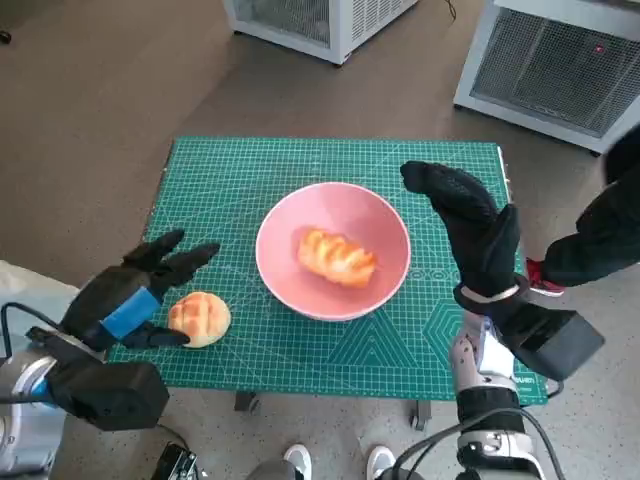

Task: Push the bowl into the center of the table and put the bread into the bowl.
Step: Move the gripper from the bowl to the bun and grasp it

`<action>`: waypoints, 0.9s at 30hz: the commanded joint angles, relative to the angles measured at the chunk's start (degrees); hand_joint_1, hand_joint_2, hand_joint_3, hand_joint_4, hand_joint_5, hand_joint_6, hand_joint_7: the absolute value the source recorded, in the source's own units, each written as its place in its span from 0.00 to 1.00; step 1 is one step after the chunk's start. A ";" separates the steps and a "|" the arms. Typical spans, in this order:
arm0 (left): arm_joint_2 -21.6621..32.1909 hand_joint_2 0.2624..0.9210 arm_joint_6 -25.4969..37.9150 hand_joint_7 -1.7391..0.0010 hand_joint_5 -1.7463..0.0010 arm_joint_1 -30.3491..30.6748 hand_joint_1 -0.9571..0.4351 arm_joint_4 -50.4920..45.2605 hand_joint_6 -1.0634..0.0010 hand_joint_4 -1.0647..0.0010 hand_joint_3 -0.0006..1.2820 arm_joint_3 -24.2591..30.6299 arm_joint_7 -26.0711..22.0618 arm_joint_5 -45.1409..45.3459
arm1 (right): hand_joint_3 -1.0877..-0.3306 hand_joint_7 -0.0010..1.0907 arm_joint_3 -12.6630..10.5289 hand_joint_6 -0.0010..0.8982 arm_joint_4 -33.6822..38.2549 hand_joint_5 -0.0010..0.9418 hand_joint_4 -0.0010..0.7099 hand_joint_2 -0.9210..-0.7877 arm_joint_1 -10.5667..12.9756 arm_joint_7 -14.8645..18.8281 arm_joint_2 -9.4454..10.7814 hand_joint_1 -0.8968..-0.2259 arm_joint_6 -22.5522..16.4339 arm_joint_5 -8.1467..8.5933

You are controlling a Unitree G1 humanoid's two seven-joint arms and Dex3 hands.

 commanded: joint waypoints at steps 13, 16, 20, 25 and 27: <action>-0.75 0.72 6.31 0.99 1.00 0.22 0.53 3.04 0.65 0.79 0.00 -5.23 -2.33 1.60 | 0.31 0.53 0.17 0.00 0.33 0.00 0.26 0.00 1.08 0.75 -0.73 0.20 0.85 -0.18; -1.02 0.72 6.93 1.00 1.00 -0.82 0.55 4.61 0.65 0.79 0.00 -6.43 -2.33 1.77 | 0.31 0.53 0.22 0.00 0.39 0.00 0.26 0.00 1.02 0.63 -0.80 0.20 0.92 -0.34; -1.79 0.72 7.19 1.00 1.00 -3.07 0.60 8.56 0.65 0.80 0.00 -8.31 -1.94 1.97 | 0.31 0.53 0.35 0.00 0.36 0.00 0.26 0.00 1.05 0.41 -0.75 0.20 0.93 -0.58; -2.77 0.74 7.51 0.98 0.99 -5.91 0.69 13.83 0.61 0.76 0.01 -10.42 -1.64 2.54 | 0.31 0.53 0.52 0.00 0.20 0.00 0.26 0.00 1.17 0.24 -0.65 0.20 0.94 -0.72; -2.99 0.80 7.83 0.97 0.99 -7.08 0.73 15.84 0.50 0.64 0.01 -11.31 -1.46 3.13 | 0.31 0.53 0.57 0.00 0.16 0.00 0.26 0.00 1.23 0.22 -0.64 0.21 0.94 -0.71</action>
